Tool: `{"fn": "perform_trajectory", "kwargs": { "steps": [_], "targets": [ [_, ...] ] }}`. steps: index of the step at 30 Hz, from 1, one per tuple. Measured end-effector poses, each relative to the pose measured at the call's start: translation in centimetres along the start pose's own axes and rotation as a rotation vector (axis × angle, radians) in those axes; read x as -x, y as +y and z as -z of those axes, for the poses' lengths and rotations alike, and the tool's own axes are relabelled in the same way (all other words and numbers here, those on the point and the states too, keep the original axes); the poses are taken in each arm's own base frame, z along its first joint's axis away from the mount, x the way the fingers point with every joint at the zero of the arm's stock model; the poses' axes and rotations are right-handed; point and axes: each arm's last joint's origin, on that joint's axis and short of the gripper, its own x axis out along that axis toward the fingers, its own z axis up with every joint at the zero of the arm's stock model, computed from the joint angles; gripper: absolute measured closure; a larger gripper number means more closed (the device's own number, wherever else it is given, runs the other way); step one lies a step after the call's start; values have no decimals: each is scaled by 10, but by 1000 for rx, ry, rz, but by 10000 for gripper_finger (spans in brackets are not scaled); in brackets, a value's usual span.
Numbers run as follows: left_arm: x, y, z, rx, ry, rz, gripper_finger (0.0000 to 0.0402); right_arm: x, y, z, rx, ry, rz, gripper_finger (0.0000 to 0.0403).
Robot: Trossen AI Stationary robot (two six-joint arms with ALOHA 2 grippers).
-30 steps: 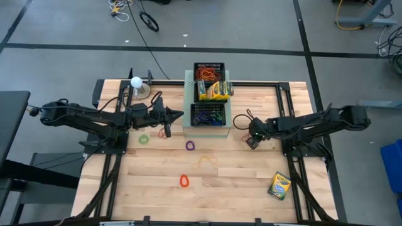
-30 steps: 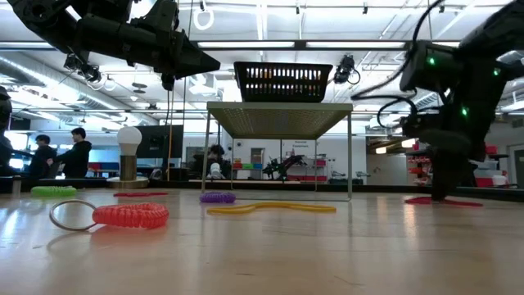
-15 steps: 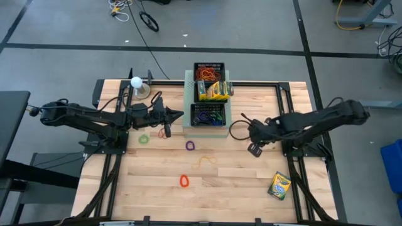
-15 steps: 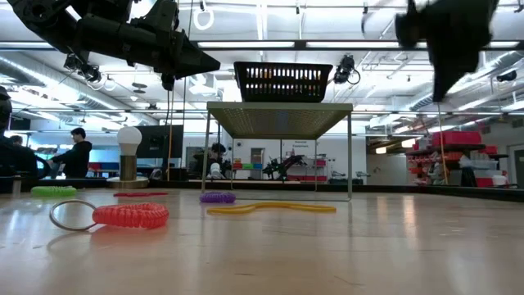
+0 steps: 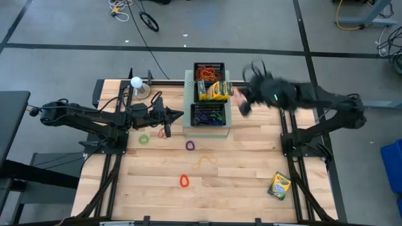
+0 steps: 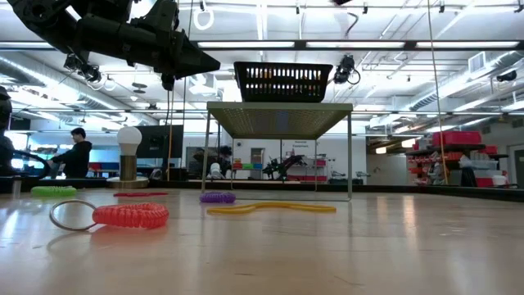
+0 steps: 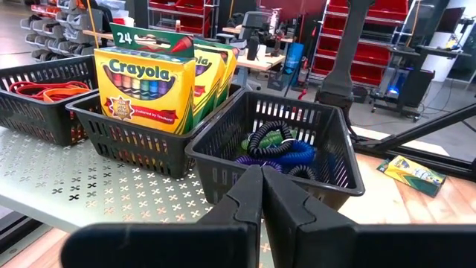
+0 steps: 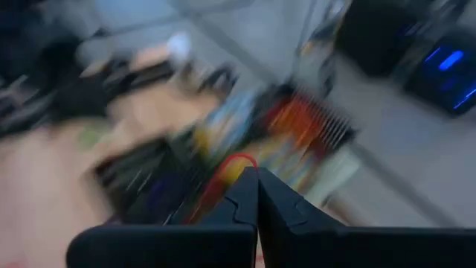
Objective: Pick & Place Office Desk Supplies
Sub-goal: Put the red rubber band into the top black bin on the shelf, then put the green spring keychain into the bottom black bin on the shelf
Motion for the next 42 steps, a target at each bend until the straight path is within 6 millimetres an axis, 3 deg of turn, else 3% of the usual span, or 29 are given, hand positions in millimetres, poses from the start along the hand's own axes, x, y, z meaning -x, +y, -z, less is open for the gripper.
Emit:
{"fn": "perform_trajectory", "kwargs": {
  "steps": [4, 9, 13, 17, 24, 28, 32, 37, 40, 42],
  "targets": [
    [0, 0, 0, 0, 0, 0, 388, -43, -24, -28, 72, -79, 28, 402],
    [0, 0, 0, 0, 0, 0, 388, -105, -60, -42, 113, -111, 61, 402],
    [0, 0, 0, 0, 0, 0, 388, -154, -80, -37, 97, -83, 32, 403],
    [0, 0, 0, 0, 0, 0, 388, -192, -83, -23, 101, -12, 1, 403],
    [0, 0, 0, 0, 0, 0, 388, -229, -80, -4, 136, 79, 12, 381],
    [0, 0, 0, 0, 0, 0, 388, -231, -79, -5, 165, 63, 43, 325],
    [0, 0, 0, 0, 0, 0, 388, -214, -81, -14, 161, 24, 65, 261],
    [0, 0, 0, 0, 0, 0, 388, -164, -85, -32, 197, -35, 81, 219],
    [0, 0, 0, 0, 0, 0, 388, -124, -86, -29, 209, 31, 39, 231],
    [0, 0, 0, 0, 0, 0, 388, -103, -84, -17, 213, 80, -5, 256]
  ]
}}
